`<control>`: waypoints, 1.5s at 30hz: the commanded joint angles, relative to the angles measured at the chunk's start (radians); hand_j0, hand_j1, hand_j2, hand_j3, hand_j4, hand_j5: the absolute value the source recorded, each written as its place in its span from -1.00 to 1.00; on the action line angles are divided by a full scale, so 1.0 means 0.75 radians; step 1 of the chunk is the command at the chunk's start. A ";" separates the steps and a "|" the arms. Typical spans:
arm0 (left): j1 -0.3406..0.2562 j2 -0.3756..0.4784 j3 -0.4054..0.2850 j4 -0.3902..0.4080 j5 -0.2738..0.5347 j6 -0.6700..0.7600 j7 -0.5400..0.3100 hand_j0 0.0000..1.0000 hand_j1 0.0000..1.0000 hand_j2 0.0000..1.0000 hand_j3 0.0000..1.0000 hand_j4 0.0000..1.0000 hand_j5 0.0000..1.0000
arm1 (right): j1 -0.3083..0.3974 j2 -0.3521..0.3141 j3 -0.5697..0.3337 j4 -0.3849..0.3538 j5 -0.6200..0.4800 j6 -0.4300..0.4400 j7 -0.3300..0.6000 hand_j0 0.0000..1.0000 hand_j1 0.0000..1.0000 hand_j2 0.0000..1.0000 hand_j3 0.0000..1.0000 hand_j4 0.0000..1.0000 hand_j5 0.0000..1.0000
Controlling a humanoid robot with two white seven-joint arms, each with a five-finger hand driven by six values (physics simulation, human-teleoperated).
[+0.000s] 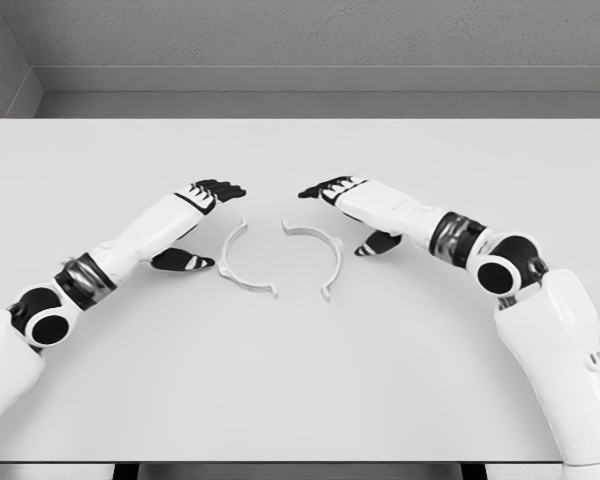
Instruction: Assemble PVC drainage pipe clamps
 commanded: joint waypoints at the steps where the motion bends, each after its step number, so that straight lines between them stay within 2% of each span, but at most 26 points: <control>1: 0.000 -0.011 0.001 0.000 0.008 0.000 0.000 1.00 1.00 1.00 1.00 1.00 1.00 | 0.000 0.018 0.007 0.002 -0.005 0.004 0.001 1.00 1.00 1.00 1.00 1.00 1.00; 26: 0.014 -0.037 0.001 -0.018 -0.012 0.000 0.000 1.00 1.00 1.00 1.00 1.00 1.00 | -0.020 0.112 0.052 0.010 -0.003 0.064 0.001 1.00 1.00 1.00 1.00 1.00 1.00; 29: 0.014 -0.037 0.001 -0.018 -0.016 0.000 0.000 1.00 1.00 1.00 1.00 1.00 1.00 | -0.043 0.096 0.025 0.020 -0.005 0.066 0.001 1.00 1.00 1.00 1.00 1.00 1.00; 34: 0.018 -0.046 0.001 -0.023 -0.018 0.000 0.000 1.00 1.00 1.00 1.00 1.00 1.00 | -0.031 0.037 -0.216 0.000 -0.009 0.062 0.003 1.00 1.00 1.00 1.00 1.00 1.00; 35: 0.018 -0.046 0.001 -0.023 -0.018 0.000 0.000 1.00 1.00 1.00 1.00 1.00 1.00 | -0.012 -0.010 -0.265 -0.061 -0.023 0.058 0.019 1.00 1.00 1.00 1.00 1.00 1.00; 37: 0.016 -0.046 0.001 -0.023 -0.018 0.000 0.000 1.00 1.00 1.00 1.00 1.00 1.00 | 0.067 -0.111 -0.330 -0.188 -0.144 0.055 0.026 1.00 1.00 1.00 1.00 1.00 1.00; 38: 0.016 -0.046 0.001 -0.023 -0.020 0.000 0.000 1.00 1.00 1.00 1.00 1.00 1.00 | 0.114 -0.164 -0.382 -0.209 -0.181 0.041 0.026 1.00 1.00 1.00 1.00 1.00 1.00; 40: 0.016 -0.048 0.001 -0.023 -0.018 0.000 0.000 1.00 1.00 1.00 1.00 1.00 1.00 | 0.194 -0.170 -0.515 -0.221 -0.185 -0.088 0.026 1.00 1.00 1.00 1.00 1.00 1.00; 45: 0.002 -0.037 0.009 -0.010 -0.016 0.000 0.000 1.00 1.00 1.00 1.00 1.00 1.00 | 0.221 -0.188 -0.545 -0.233 -0.185 -0.100 0.026 1.00 1.00 1.00 1.00 1.00 1.00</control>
